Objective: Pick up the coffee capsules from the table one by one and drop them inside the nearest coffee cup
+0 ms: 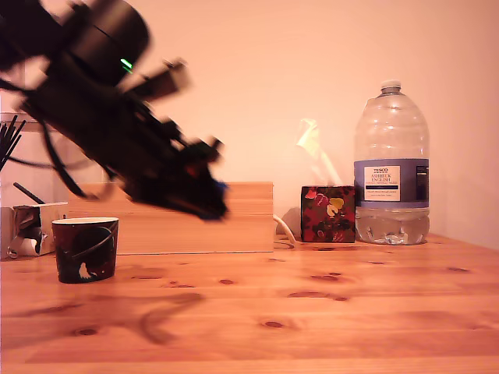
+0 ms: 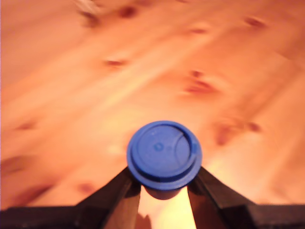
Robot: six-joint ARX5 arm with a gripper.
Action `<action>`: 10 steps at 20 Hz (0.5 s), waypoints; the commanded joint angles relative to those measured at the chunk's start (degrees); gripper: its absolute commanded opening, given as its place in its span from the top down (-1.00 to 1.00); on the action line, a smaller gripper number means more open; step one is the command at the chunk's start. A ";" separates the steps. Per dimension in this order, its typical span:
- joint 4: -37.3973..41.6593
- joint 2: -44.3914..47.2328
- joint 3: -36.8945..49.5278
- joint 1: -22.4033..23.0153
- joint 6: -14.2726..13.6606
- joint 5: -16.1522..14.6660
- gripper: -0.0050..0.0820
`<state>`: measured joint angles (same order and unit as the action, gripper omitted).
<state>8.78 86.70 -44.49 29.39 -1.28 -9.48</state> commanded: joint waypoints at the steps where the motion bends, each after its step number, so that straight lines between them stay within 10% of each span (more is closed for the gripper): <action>1: -1.36 -0.72 0.55 -1.53 -0.26 0.13 0.55; 10: -7.91 -7.13 0.55 -13.38 -0.70 1.07 0.55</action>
<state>1.02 80.49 -44.49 16.45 -1.69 -8.45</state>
